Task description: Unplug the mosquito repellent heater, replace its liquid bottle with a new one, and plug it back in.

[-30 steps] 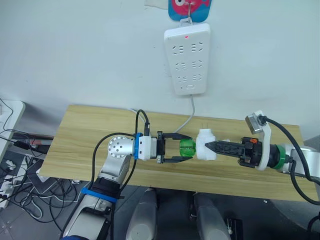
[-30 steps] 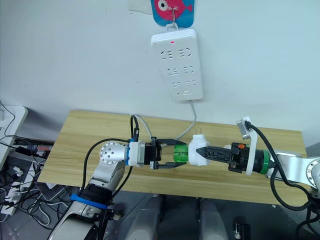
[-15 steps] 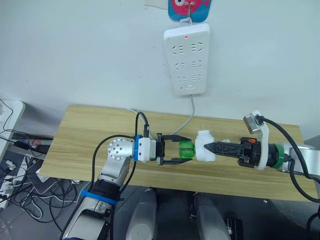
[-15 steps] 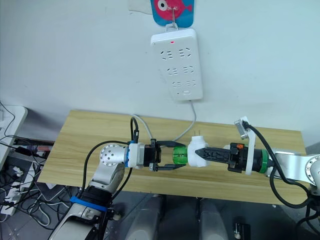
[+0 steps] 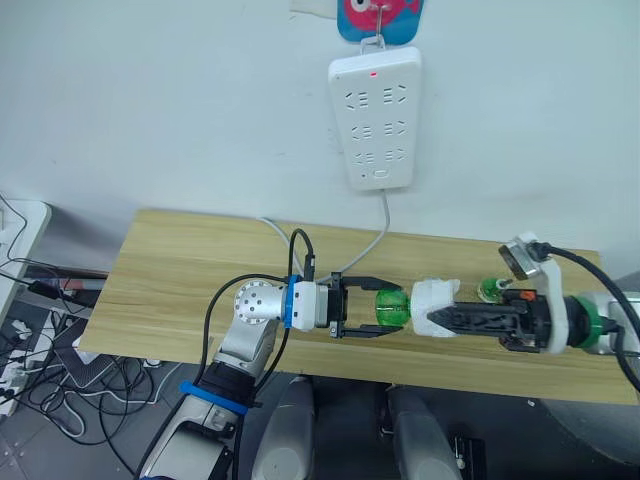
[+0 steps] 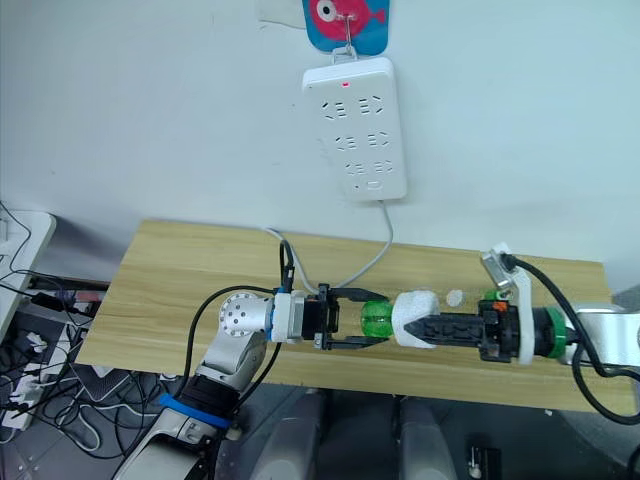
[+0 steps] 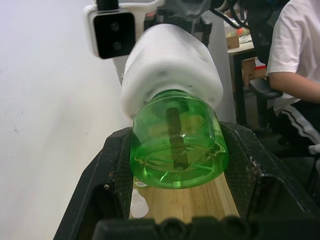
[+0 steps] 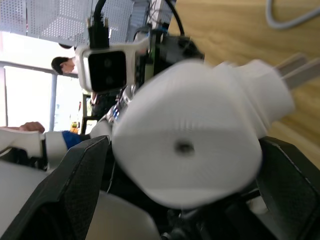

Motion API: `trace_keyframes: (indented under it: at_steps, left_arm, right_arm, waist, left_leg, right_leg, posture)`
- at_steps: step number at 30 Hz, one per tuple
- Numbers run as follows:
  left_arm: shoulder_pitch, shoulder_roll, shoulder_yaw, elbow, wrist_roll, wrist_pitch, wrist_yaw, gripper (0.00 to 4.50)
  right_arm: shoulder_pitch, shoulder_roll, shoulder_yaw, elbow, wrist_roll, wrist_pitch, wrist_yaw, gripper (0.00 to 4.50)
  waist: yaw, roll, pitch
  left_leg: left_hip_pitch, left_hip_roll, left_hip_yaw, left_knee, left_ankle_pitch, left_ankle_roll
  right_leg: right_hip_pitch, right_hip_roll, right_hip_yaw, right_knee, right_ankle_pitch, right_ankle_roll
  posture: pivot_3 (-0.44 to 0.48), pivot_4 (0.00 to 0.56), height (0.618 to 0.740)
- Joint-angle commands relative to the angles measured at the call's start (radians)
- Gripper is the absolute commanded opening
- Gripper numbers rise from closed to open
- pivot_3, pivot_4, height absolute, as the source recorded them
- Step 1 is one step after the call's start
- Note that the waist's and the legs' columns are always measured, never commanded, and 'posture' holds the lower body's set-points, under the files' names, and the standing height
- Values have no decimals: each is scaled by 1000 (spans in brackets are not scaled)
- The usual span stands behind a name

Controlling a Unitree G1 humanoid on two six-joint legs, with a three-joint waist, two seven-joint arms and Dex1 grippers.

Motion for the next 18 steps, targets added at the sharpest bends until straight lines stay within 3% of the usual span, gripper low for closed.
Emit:
trace_keyframes:
  at_steps: [1,7,11,14,18]
  left_arm:
    - [-5,-9,11,-11,-12,-8,20,2261]
    - [2,0,12,-20,-14,-10,24,2261]
    - [13,10,11,-34,-20,-8,24,2261]
    - [18,17,13,-45,-30,-2,20,2261]
    - [25,29,12,-68,-42,13,18,2261]
  right_arm:
    - [77,-51,-42,-73,26,-20,86,4456]
    - [221,-132,-112,-142,26,-68,174,4456]
    - [324,-204,-263,-115,26,-37,184,4456]
    - [359,-197,-336,-35,26,-34,102,3891]
    - [312,-116,-272,15,21,-138,-89,2529]
  waist:
    - [0,0,0]
    - [1,0,0]
    - [1,0,0]
    - [3,0,-1]
    - [2,-1,-1]
  left_leg:
    - [0,0,0,0,0,0]
    - [0,0,0,1,0,0]
    - [1,0,1,1,0,0]
    - [1,0,1,1,0,0]
    - [1,0,1,1,0,0]
  right_leg:
    - [0,0,0,0,0,0]
    - [1,0,0,0,0,1]
    - [1,0,1,0,1,1]
    - [1,0,0,0,1,1]
    - [1,0,1,0,1,1]
  posture:
    - [158,342,740]
    - [164,337,740]
    - [171,328,740]
    - [178,323,740]
    - [187,317,740]
